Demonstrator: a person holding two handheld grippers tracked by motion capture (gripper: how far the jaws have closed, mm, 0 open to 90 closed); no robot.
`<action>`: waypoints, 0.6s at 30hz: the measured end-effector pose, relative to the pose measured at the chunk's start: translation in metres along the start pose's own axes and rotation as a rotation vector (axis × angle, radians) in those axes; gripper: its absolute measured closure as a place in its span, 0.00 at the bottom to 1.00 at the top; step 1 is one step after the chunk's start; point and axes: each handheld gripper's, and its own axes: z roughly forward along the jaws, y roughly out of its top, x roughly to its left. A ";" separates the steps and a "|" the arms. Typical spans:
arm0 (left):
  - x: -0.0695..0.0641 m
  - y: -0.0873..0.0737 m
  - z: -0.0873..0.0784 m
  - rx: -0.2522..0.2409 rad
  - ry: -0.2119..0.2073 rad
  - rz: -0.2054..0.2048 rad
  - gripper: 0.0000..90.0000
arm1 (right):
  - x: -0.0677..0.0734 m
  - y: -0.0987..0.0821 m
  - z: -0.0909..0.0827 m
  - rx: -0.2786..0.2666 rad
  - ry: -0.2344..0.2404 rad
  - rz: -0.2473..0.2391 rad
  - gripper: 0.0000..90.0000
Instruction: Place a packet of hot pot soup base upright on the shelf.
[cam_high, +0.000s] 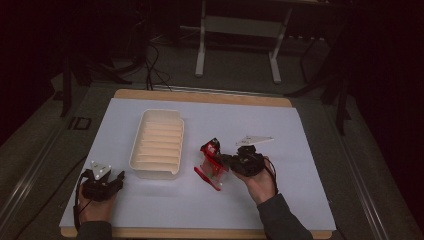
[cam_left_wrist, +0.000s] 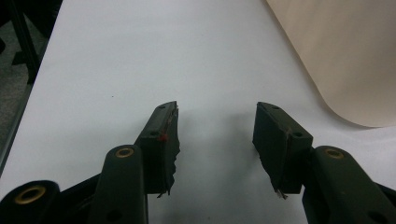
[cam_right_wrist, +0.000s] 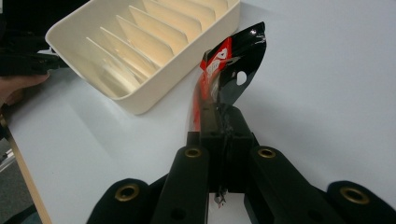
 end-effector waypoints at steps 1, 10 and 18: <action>0.000 0.000 0.000 0.000 0.001 0.001 0.56 | 0.001 0.001 0.000 0.001 0.000 -0.006 0.99; 0.000 0.000 0.000 0.001 0.000 0.001 0.56 | 0.006 0.010 0.002 -0.001 0.034 -0.050 0.99; 0.001 0.000 0.000 0.004 -0.002 -0.005 0.55 | 0.010 0.018 0.002 -0.014 0.050 -0.099 0.99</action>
